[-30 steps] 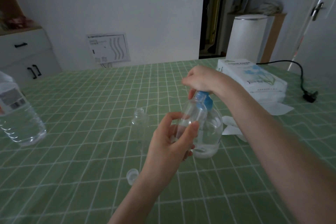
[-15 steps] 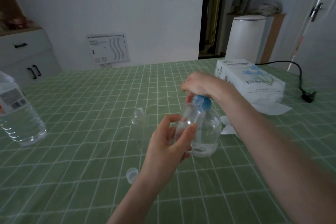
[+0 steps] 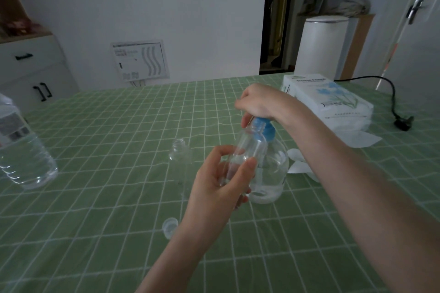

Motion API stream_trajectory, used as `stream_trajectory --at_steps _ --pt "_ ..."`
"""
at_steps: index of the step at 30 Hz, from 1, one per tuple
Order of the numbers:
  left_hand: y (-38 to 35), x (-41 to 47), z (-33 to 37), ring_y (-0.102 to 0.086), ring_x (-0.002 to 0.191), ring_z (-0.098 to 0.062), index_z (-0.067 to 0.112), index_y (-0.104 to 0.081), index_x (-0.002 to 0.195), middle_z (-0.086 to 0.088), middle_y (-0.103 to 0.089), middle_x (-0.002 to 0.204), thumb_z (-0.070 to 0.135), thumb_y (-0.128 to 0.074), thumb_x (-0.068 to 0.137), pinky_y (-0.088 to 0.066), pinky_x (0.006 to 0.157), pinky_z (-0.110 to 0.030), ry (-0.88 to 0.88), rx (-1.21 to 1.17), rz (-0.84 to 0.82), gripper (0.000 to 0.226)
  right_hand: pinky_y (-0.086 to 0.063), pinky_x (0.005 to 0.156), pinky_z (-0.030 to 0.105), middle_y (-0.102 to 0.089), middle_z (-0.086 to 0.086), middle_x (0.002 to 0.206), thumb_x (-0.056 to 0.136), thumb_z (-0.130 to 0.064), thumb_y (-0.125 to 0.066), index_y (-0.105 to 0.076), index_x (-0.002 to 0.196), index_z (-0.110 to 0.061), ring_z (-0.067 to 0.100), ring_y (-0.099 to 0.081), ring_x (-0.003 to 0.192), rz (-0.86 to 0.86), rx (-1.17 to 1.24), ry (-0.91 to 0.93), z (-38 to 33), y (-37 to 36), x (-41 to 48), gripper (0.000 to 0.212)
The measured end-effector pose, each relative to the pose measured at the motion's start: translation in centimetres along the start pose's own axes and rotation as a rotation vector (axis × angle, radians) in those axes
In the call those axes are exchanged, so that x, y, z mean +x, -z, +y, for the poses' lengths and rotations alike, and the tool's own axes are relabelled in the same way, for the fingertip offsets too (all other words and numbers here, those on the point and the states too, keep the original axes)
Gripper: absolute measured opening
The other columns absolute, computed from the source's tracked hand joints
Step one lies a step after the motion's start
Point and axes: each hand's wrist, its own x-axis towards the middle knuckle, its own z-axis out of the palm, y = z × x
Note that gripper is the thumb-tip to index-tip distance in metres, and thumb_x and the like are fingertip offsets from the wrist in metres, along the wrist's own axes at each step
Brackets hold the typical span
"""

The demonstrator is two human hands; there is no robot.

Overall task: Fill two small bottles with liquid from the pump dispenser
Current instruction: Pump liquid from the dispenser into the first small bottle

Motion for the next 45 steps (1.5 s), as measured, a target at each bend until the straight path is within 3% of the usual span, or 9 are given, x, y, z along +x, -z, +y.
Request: stream_trajectory --at_steps 8,14,23,27,32,37,42,45 --pt "0.1 -0.2 -0.2 -0.055 0.050 -0.006 0.022 -0.060 0.093 -0.007 -0.068 0.074 0.051 -0.062 0.063 -0.043 0.046 -0.016 0.011 0.021 0.008 0.042 -0.039 0.085 0.034 -0.064 0.016 0.123 0.099 -0.020 -0.045 -0.051 0.133 -0.001 0.029 -0.059 0.113 -0.015 0.011 -0.008 0.4 -0.5 0.0 0.040" --pt "0.0 0.0 0.0 -0.055 0.049 -0.007 0.025 -0.061 0.091 -0.005 -0.067 0.071 0.048 -0.062 0.066 -0.043 0.045 -0.016 -0.020 0.004 0.005 0.034 -0.042 0.069 0.031 -0.070 0.013 0.106 0.096 -0.021 -0.046 -0.058 0.115 -0.003 0.025 -0.064 0.092 0.072 0.015 0.016 0.0 0.4 0.1 0.029" --pt "0.1 0.0 -0.1 -0.054 0.049 -0.008 0.028 -0.061 0.087 -0.012 -0.066 0.072 0.049 -0.063 0.066 -0.042 0.045 -0.016 -0.017 0.001 0.014 0.030 -0.041 0.078 0.029 -0.066 0.015 0.118 0.098 -0.021 -0.044 -0.055 0.128 -0.001 0.029 -0.063 0.105 0.003 0.017 -0.011 0.1 0.0 0.1 0.037" --pt "0.1 -0.2 -0.4 -0.055 0.049 -0.006 0.028 -0.061 0.087 -0.015 -0.067 0.073 0.052 -0.063 0.063 -0.042 0.045 -0.015 -0.007 0.012 0.031 0.033 -0.040 0.076 0.029 -0.067 0.015 0.116 0.098 -0.018 -0.045 -0.058 0.119 -0.001 0.025 -0.056 0.087 -0.022 0.016 -0.028 0.4 -0.5 0.0 0.031" --pt "0.0 -0.1 -0.3 -0.055 0.049 -0.006 0.028 -0.062 0.087 -0.015 -0.066 0.074 0.048 -0.063 0.065 -0.043 0.045 -0.015 -0.009 0.002 0.028 0.030 -0.042 0.076 0.030 -0.068 0.015 0.113 0.098 -0.019 -0.045 -0.058 0.122 -0.001 0.026 -0.062 0.093 -0.011 0.012 -0.015 0.3 -0.2 0.0 0.033" --pt "-0.1 0.0 0.1 -0.055 0.049 -0.007 0.026 -0.061 0.088 -0.019 -0.064 0.073 0.049 -0.063 0.063 -0.042 0.044 -0.016 -0.028 -0.017 0.025 0.034 -0.041 0.065 0.029 -0.072 0.015 0.103 0.095 -0.022 -0.046 -0.059 0.102 -0.004 0.022 -0.057 0.074 0.024 0.012 0.008 0.0 0.6 -0.1 0.024" --pt "-0.1 0.1 0.0 -0.055 0.050 -0.008 0.028 -0.062 0.086 -0.020 -0.064 0.074 0.050 -0.064 0.062 -0.042 0.044 -0.016 -0.030 -0.025 0.033 0.033 -0.043 0.077 0.032 -0.069 0.014 0.112 0.097 -0.022 -0.045 -0.056 0.126 -0.002 0.027 -0.064 0.099 -0.020 0.018 -0.007 -0.2 0.3 -0.1 0.037" --pt "-0.1 0.1 -0.2 -0.055 0.050 -0.009 0.027 -0.062 0.087 -0.018 -0.064 0.073 0.051 -0.065 0.061 -0.043 0.045 -0.017 -0.025 -0.020 0.037 0.035 -0.045 0.082 0.033 -0.067 0.015 0.117 0.097 -0.021 -0.046 -0.057 0.123 -0.001 0.027 -0.063 0.100 -0.027 0.033 -0.019 0.0 0.1 -0.1 0.034"
